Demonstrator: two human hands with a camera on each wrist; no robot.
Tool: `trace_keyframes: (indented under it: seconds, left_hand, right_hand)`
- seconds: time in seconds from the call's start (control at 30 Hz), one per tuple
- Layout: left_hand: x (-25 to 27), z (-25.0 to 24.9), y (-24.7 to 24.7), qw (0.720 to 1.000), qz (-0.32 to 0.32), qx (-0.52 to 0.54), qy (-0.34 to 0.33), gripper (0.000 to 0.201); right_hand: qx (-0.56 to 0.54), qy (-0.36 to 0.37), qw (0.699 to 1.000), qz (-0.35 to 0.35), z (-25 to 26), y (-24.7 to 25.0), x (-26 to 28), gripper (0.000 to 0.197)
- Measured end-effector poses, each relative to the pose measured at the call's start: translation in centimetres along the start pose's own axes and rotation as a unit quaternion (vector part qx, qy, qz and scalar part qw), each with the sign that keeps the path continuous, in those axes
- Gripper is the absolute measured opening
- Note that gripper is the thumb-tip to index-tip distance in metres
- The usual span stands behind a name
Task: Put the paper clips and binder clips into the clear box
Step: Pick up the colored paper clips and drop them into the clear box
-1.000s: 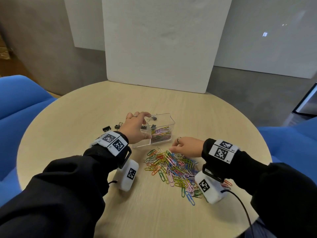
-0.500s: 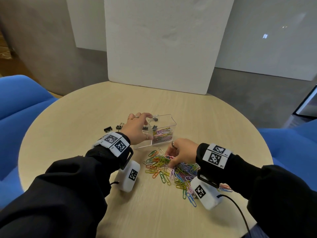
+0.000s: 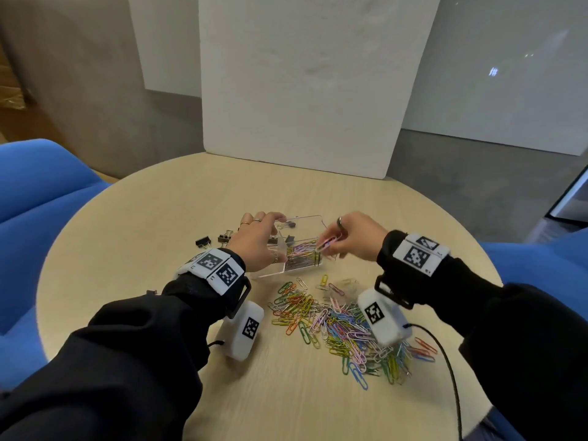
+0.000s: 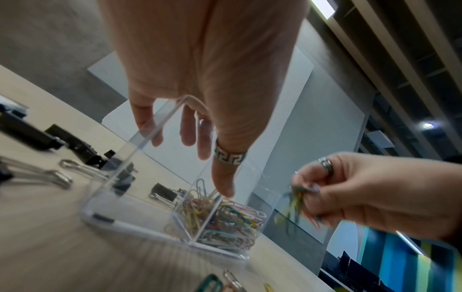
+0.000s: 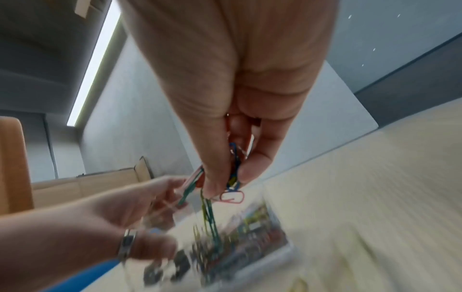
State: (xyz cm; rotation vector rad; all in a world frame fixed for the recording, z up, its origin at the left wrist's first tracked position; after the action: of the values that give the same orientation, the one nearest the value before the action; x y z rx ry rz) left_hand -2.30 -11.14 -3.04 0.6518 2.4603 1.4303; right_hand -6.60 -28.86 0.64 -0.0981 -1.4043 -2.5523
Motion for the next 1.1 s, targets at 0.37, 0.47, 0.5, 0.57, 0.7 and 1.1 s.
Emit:
trace_keyframes:
  seconds: [0.37,0.47,0.5,0.57,0.7,1.1]
  left_hand:
    - [-0.2,0.1,-0.1,1.0,-0.004,-0.002,-0.004,0.074]
    - [-0.2,0.2,-0.1,1.0,-0.003,-0.003,-0.007,0.073]
    - [-0.2,0.2,-0.1,1.0,-0.003,-0.005,-0.008,0.072]
    - [-0.2,0.2,-0.1,1.0,-0.002,-0.004,-0.007,0.072]
    - [-0.2,0.2,-0.1,1.0,-0.005,-0.003,-0.008,0.072]
    - [-0.1,0.2,-0.2,1.0,-0.008,-0.003,-0.004,0.075]
  right_hand:
    - [0.032,0.032,0.996,-0.08,1.8,0.4,-4.1,0.016]
    - [0.06,0.047,0.996,-0.056,1.4,-0.7,-4.3,0.02]
    - [0.061,0.05,0.996,-0.047,1.4,-0.7,-4.3,0.022]
    - [0.065,0.057,0.996,-0.031,1.5,-0.1,-4.1,0.024]
    - [0.095,0.074,0.992,-0.031,2.1,0.9,-3.7,0.022]
    - [0.25,0.024,0.967,0.038,2.1,-0.7,-3.9,0.061]
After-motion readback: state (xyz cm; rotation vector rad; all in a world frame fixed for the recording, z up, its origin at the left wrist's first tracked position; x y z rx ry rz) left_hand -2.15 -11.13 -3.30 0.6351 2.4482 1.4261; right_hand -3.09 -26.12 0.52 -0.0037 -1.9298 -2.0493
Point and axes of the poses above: each hand's wrist, its own x-axis away from the middle knuckle, its own y-axis out of the back of the hand, z = x × y, the point moved 2 cm from there along -x, towards the middle knuckle, and after that the axes turned 7 degrees about z, right-handed, at the moved point
